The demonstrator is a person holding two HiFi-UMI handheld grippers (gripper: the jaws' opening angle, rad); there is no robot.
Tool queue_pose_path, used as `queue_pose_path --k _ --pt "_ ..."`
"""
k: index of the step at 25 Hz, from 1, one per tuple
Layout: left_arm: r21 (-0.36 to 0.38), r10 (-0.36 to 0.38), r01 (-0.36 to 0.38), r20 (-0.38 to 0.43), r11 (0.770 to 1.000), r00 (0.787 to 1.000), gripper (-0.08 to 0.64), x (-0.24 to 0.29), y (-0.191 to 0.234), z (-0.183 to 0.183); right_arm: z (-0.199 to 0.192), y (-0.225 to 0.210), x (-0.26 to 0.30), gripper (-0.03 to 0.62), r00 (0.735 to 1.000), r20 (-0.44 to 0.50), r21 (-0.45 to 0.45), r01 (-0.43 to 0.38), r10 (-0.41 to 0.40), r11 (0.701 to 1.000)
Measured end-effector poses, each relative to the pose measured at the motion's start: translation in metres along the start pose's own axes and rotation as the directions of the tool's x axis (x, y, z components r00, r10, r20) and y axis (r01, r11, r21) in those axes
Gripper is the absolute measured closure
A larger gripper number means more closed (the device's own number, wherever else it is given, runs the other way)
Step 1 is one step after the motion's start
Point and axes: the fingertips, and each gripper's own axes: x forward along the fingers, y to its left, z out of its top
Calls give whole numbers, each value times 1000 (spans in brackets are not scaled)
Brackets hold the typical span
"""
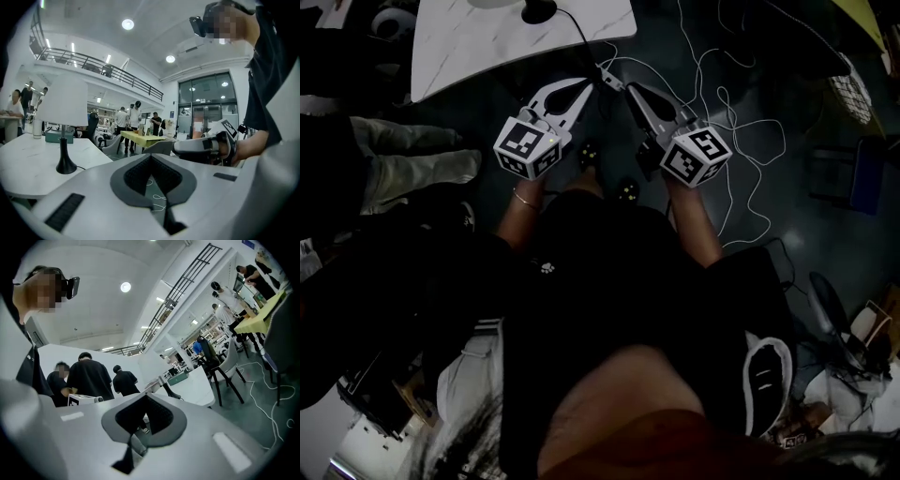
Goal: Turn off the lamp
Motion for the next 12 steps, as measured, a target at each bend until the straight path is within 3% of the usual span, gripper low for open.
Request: queue_pose_path --k 4,8,12 --pt "-21 25 -24 47 999 999 554 -9 -11 11 6 15 -8 592 999 2 -15 -36 36 999" --pt "2 43 -43 58 999 997 554 -20 -19 3 9 25 -16 592 998 0 -30 -60 60 998" --pt "-22 65 -64 69 998 995 554 -30 -27 -2 6 35 -23 592 996 -10 -27 -88 88 996"
